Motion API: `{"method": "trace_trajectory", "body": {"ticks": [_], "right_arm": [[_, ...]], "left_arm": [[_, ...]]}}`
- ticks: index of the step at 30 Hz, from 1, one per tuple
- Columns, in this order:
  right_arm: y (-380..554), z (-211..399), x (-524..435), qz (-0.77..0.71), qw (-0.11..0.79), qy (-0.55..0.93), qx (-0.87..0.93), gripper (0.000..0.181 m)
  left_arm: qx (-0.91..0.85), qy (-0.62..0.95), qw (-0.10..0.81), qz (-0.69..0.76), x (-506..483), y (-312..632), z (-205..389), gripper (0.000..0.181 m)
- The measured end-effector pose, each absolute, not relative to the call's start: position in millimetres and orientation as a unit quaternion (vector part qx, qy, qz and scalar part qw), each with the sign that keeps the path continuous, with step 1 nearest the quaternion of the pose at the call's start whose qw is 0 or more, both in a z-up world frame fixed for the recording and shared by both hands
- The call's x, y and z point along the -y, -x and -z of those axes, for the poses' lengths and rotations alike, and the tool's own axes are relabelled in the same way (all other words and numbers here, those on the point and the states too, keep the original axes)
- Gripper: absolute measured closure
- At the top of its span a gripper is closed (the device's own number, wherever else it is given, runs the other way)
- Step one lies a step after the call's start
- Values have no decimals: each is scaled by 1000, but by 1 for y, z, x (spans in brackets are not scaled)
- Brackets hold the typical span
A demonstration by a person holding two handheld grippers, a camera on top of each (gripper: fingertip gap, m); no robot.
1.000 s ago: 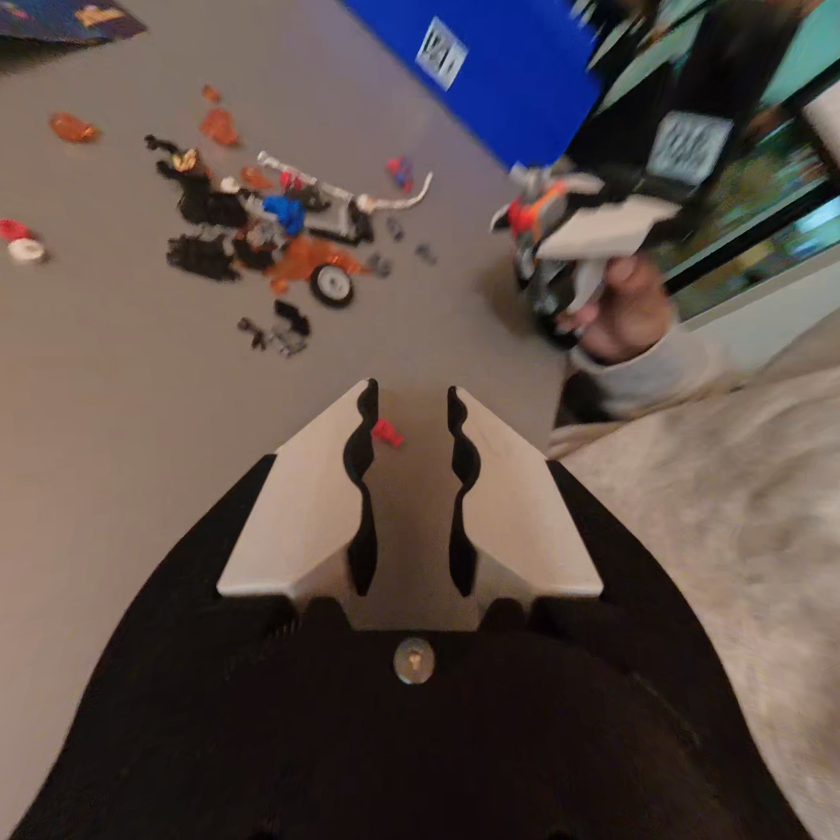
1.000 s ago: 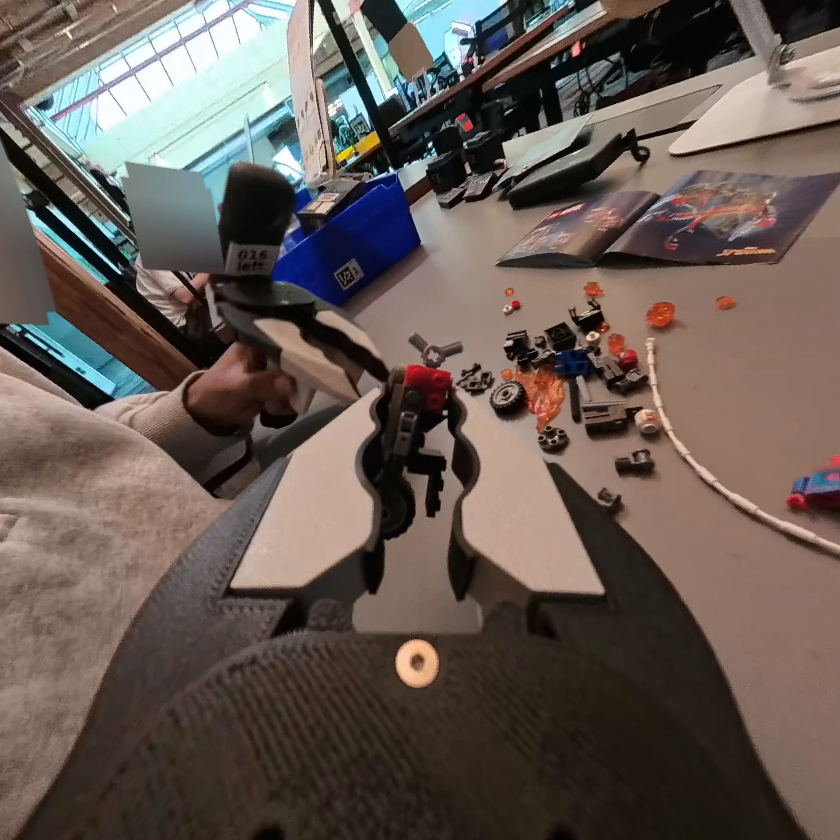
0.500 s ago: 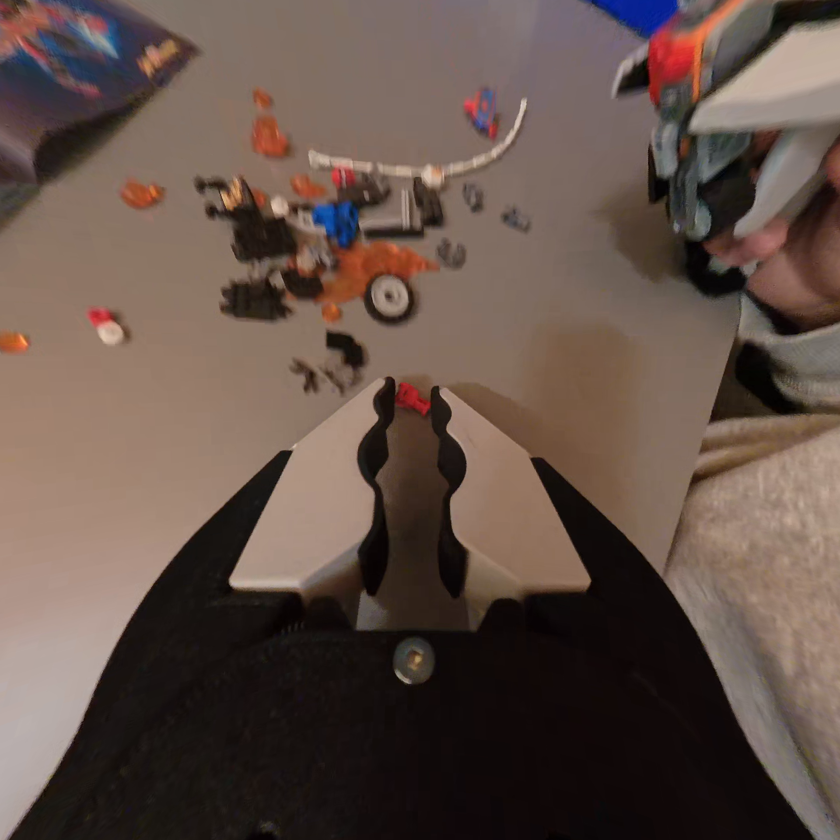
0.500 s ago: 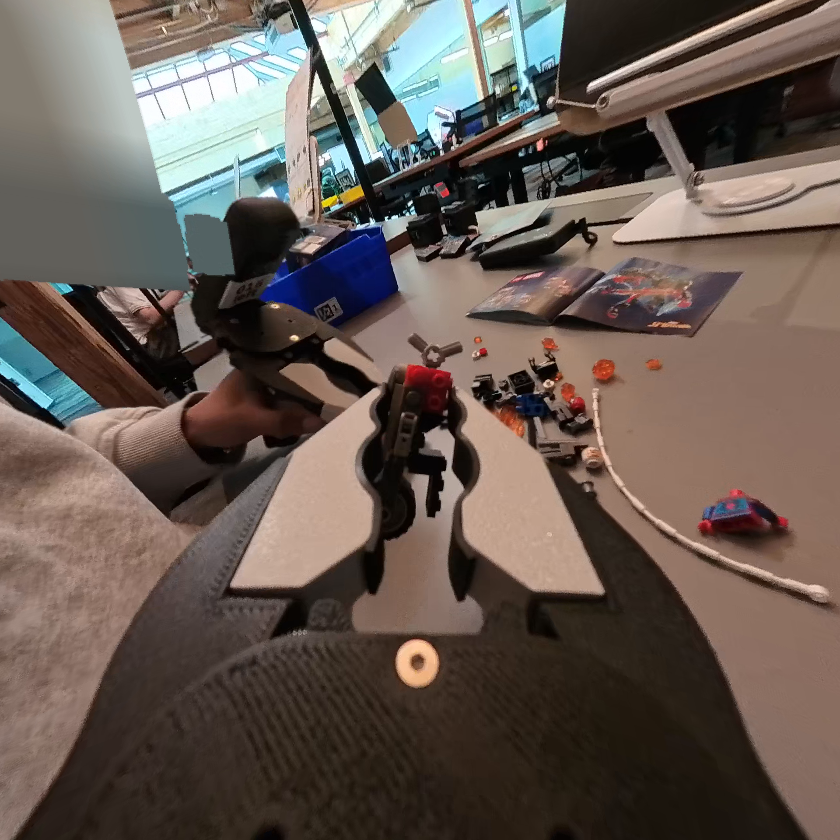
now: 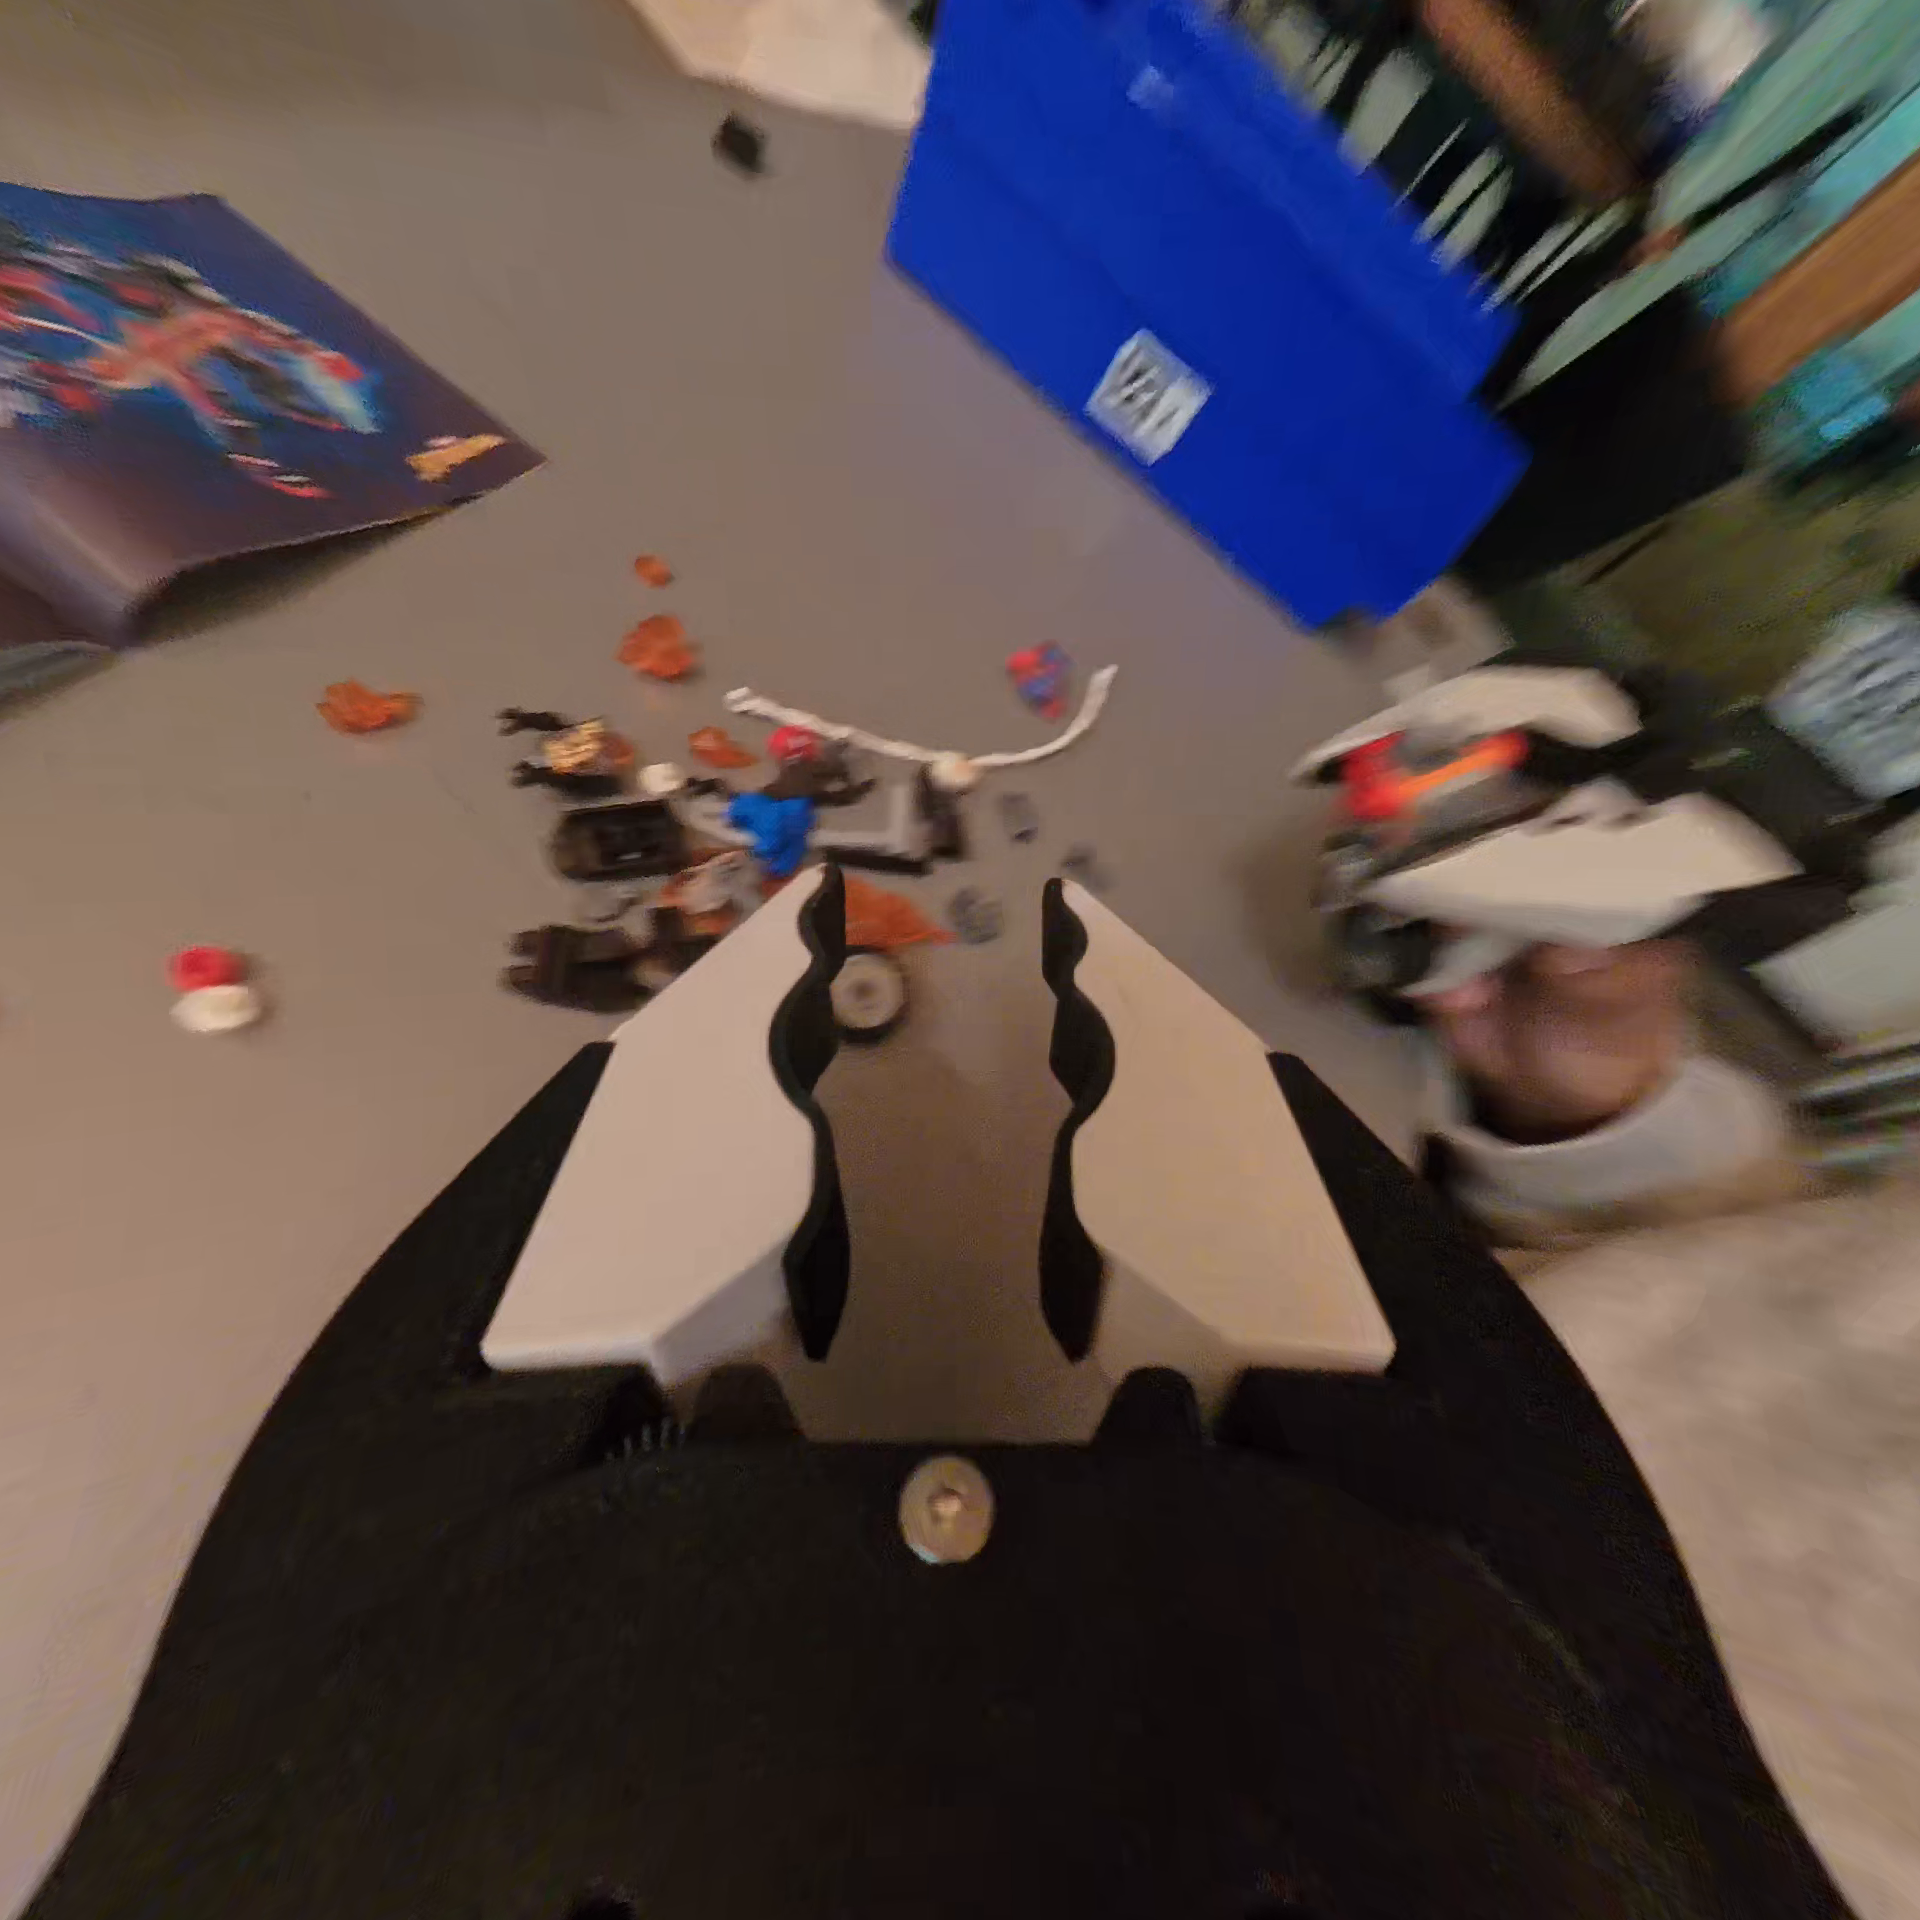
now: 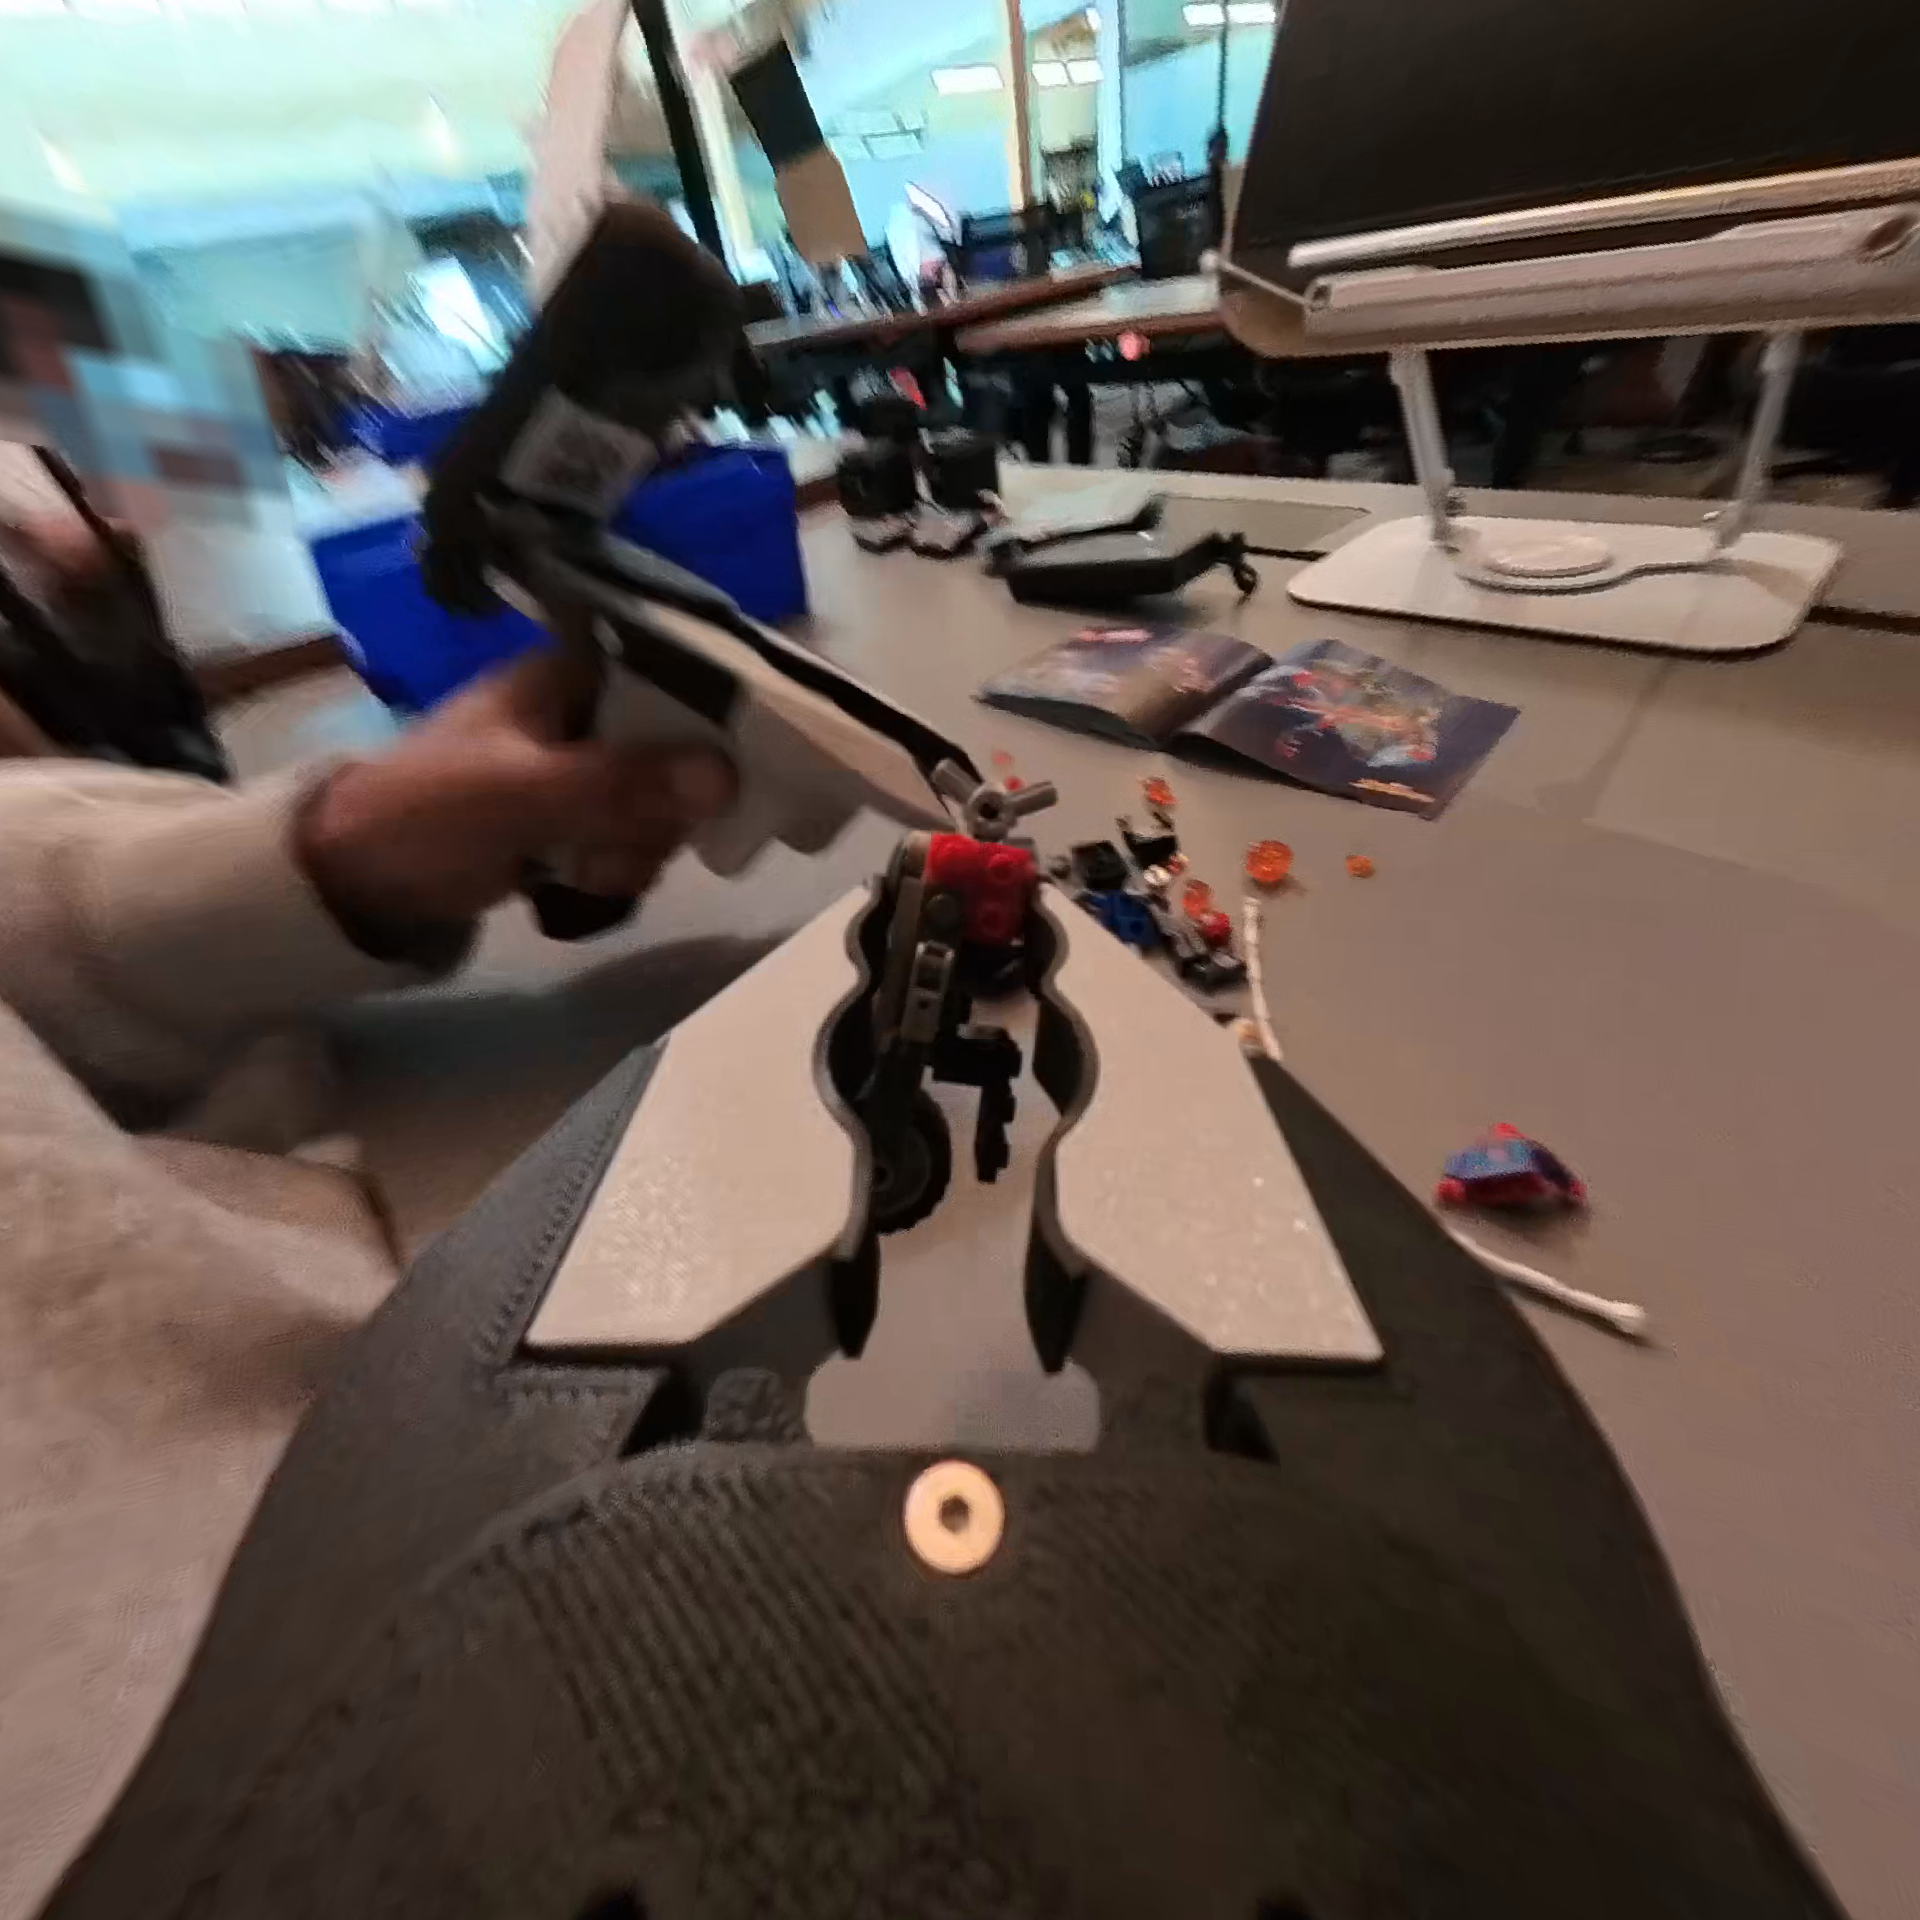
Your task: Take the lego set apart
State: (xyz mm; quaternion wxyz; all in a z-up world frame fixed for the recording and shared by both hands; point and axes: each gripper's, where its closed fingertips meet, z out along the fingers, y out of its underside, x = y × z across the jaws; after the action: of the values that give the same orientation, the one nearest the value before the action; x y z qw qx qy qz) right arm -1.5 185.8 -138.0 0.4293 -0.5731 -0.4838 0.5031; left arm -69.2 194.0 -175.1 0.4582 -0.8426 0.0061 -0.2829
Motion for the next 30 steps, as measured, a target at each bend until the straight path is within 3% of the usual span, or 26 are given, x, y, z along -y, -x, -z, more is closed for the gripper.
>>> {"method": "trace_trajectory", "body": {"ticks": [1, 5, 11, 15, 16, 22, 26, 30], "right_arm": [[3, 144, -187, -466, 443, 575, 505, 157], [9, 170, -185, -328, 477, 565, 589, 157], [14, 191, -181, -196, 510, 522, 654, 157], [17, 198, -176, -136, 531, 480, 685, 157], [17, 199, -176, -129, 536, 473, 687, 157], [16, 195, -174, -147, 540, 473, 681, 157], [18, 196, -172, -138, 546, 456, 689, 144], [20, 195, -173, -123, 558, 452, 685, 149]], "left_arm": [[6, 818, 468, 335, -191, 60, 162, 145], [20, 765, 440, 470, -178, 27, 140, 145], [12, 793, 357, 493, -172, 0, 165, 147], [30, 798, 354, 488, -174, 3, 174, 155], [32, 805, 350, 478, -174, 5, 178, 163], [22, 804, 355, 477, -171, 6, 176, 175], [17, 804, 354, 477, -170, 2, 179, 175], [17, 805, 364, 468, -172, 1, 181, 175]]}}
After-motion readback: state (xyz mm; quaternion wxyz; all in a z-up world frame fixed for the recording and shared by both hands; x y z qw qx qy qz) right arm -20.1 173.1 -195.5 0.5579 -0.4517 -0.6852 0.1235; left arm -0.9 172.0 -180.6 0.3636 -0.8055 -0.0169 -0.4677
